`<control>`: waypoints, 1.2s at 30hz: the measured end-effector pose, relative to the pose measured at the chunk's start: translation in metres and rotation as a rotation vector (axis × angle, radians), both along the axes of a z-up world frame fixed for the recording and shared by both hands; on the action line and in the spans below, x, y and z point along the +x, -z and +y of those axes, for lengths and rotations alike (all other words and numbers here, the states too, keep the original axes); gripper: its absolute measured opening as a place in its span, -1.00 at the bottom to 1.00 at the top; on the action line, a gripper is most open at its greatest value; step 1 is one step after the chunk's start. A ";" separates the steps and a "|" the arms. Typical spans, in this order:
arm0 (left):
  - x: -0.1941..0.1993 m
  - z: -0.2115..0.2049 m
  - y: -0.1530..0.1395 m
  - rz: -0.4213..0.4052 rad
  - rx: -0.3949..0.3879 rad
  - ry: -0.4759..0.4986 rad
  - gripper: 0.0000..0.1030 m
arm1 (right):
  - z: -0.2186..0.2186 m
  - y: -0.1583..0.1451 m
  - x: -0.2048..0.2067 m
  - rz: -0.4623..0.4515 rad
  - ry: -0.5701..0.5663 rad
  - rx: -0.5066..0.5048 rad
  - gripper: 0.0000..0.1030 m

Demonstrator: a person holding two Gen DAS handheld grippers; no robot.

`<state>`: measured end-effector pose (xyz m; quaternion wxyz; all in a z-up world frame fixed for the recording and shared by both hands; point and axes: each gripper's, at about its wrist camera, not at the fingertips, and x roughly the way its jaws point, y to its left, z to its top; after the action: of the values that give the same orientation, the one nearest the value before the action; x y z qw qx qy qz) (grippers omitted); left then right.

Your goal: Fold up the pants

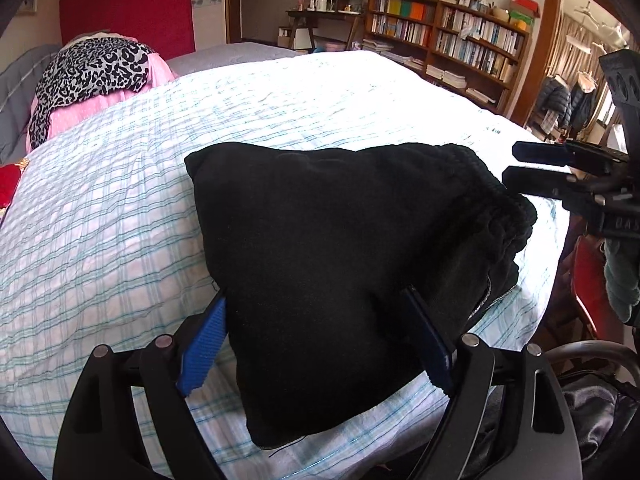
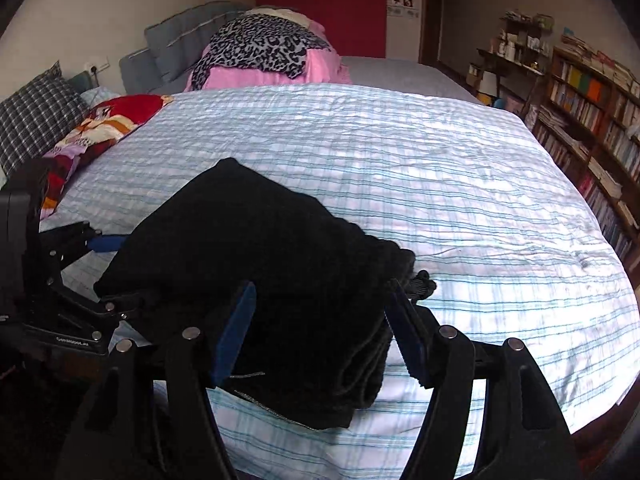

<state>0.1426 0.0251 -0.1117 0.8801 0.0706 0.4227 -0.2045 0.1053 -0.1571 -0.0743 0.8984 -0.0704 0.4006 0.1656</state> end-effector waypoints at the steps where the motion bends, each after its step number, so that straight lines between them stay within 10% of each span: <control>1: 0.000 -0.001 0.001 0.001 0.005 0.000 0.63 | 0.006 0.008 0.000 0.024 -0.026 -0.024 0.31; 7: -0.005 0.001 0.016 0.023 0.030 0.025 0.65 | 0.006 0.060 -0.009 0.152 -0.058 -0.150 0.31; 15: -0.002 0.005 0.036 0.063 0.017 0.022 0.70 | -0.016 0.089 -0.006 0.260 -0.002 -0.047 0.44; 28: -0.009 0.020 -0.030 -0.048 -0.022 0.002 0.69 | -0.053 -0.005 -0.014 0.054 0.025 0.107 0.44; 36: 0.023 0.007 -0.047 -0.063 -0.103 -0.016 0.69 | -0.024 0.007 0.019 0.064 -0.048 0.143 0.44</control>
<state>0.1658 0.0326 -0.0644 0.8969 0.0284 0.3845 -0.2167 0.1242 -0.1815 -0.0812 0.8837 -0.0102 0.4144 0.2176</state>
